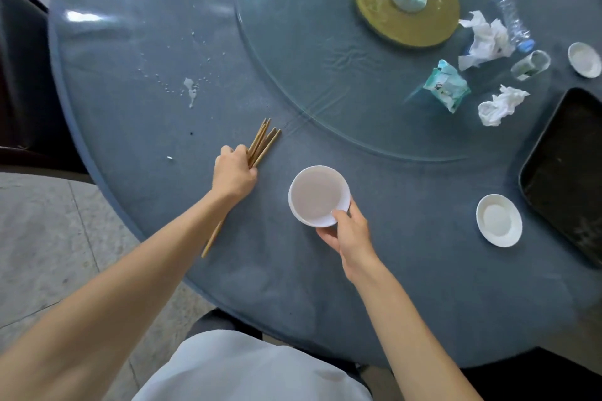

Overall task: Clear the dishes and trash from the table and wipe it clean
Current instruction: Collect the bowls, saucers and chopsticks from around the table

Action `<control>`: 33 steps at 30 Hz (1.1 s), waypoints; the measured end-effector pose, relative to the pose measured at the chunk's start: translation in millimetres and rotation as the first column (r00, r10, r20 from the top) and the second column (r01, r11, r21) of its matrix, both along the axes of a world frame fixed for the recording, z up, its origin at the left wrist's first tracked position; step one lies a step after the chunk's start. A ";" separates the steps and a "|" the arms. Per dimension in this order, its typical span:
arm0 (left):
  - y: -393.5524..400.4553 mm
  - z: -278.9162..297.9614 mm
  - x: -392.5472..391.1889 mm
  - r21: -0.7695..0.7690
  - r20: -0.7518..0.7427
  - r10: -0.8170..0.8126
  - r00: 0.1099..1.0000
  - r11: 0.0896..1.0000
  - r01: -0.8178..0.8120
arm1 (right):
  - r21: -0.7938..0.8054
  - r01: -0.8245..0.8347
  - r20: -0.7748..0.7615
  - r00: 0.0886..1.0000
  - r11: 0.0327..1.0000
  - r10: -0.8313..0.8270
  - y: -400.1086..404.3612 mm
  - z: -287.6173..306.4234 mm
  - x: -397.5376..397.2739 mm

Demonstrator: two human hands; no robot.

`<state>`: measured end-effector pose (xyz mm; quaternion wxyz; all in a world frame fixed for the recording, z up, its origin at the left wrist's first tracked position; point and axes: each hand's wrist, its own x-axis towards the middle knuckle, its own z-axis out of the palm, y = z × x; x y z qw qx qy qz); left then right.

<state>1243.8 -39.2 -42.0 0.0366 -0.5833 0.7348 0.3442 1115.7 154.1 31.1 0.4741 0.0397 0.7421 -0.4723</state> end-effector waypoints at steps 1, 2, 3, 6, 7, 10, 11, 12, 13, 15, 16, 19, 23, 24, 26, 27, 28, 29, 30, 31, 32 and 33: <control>-1.3 -0.8 -1.6 -0.003 0.007 -0.012 1.000 1.000 0.012 | 0.001 0.011 0.006 1.000 1.000 -0.011 0.1 -1.5 0.5; -2.5 -1.1 -3.0 -0.006 0.015 -0.022 1.000 1.000 0.022 | 0.004 0.023 0.013 1.000 1.000 -0.023 0.4 -2.9 0.6; -3.7 -1.6 -4.2 -0.010 0.023 -0.029 0.999 1.000 0.029 | 0.008 0.035 0.019 0.999 0.999 -0.035 0.7 -4.3 0.6; -6.3 -2.2 -7.5 -0.035 0.063 -0.041 0.997 0.998 0.043 | 0.029 0.050 0.017 0.999 0.998 -0.051 1.2 -8.7 0.0; -6.6 -1.9 -9.2 -0.042 0.081 -0.045 0.996 0.998 0.048 | 0.041 0.048 0.014 0.999 0.998 -0.049 0.9 -10.1 -0.2; -6.0 -0.1 -15.0 -0.032 0.131 -0.051 0.990 0.998 0.056 | 0.071 0.039 0.023 0.999 0.997 -0.040 -1.7 -15.2 -0.7; -5.4 0.1 -16.4 -0.028 0.146 -0.052 0.988 0.998 0.056 | 0.074 0.046 0.030 0.998 0.996 -0.048 -3.0 -16.7 -0.6; -4.4 0.3 -17.7 -0.029 0.159 -0.054 0.986 0.998 0.059 | 0.073 0.057 0.041 0.997 0.996 -0.060 -4.4 -18.0 -0.3; -3.6 0.1 -19.0 -0.031 0.173 -0.060 0.983 0.997 0.066 | 0.070 0.068 0.055 0.996 0.995 -0.072 -5.5 -19.6 0.3; -1.5 -0.6 -21.0 -0.034 0.203 -0.082 0.976 0.995 0.091 | 0.063 0.074 0.082 0.993 0.995 -0.079 -6.8 -23.7 2.1; -0.7 -1.4 -21.3 -0.038 0.217 -0.098 0.971 0.993 0.108 | 0.056 0.074 0.096 0.992 0.996 -0.079 -7.2 -25.9 3.6; 2.8 -4.5 -18.9 -0.065 0.220 -0.142 0.965 0.985 0.160 | 0.005 0.117 0.150 0.982 0.993 -0.116 -6.6 -32.0 6.8; 6.3 -4.4 -14.0 -0.048 0.154 -0.161 0.975 0.984 0.170 | -0.066 0.209 0.216 0.958 0.976 -0.191 -2.6 -33.0 7.5; 6.3 -3.7 -13.1 -0.029 0.141 -0.175 0.975 0.983 0.180 | -0.078 0.232 0.226 0.951 0.970 -0.209 -0.7 -32.7 7.6; 5.1 -3.6 -10.1 0.021 0.102 -0.199 0.975 0.980 0.198 | -0.090 0.268 0.235 0.942 0.959 -0.241 4.0 -31.2 8.9; 5.2 -3.6 -8.1 0.048 0.068 -0.195 0.979 0.980 0.192 | -0.090 0.278 0.236 0.939 0.956 -0.251 7.3 -29.3 9.8; 6.2 -3.2 -5.8 0.073 0.023 -0.177 0.984 0.982 0.175 | -0.086 0.288 0.236 0.936 0.954 -0.261 11.6 -27.3 10.6; 8.0 -2.1 -4.2 0.095 -0.024 -0.152 0.988 0.983 0.154 | -0.084 0.299 0.237 0.932 0.950 -0.273 16.5 -25.0 11.3; 11.2 0.5 -3.1 0.107 -0.073 -0.127 0.989 0.985 0.135 | -0.082 0.313 0.239 0.928 0.946 -0.286 22.3 -22.7 11.7; 15.5 4.3 -3.2 0.113 -0.114 -0.106 0.988 0.986 0.119 | -0.083 0.329 0.242 0.922 0.941 -0.301 29.0 -20.0 12.0; 21.5 9.3 -4.1 0.119 -0.149 -0.090 0.985 0.987 0.108 | -0.089 0.349 0.248 0.915 0.933 -0.318 36.4 -16.8 12.3; 28.6 14.9 -6.1 0.136 -0.177 -0.074 0.981 0.986 0.099 | -0.096 0.371 0.252 0.907 0.923 -0.338 44.7 -13.6 12.6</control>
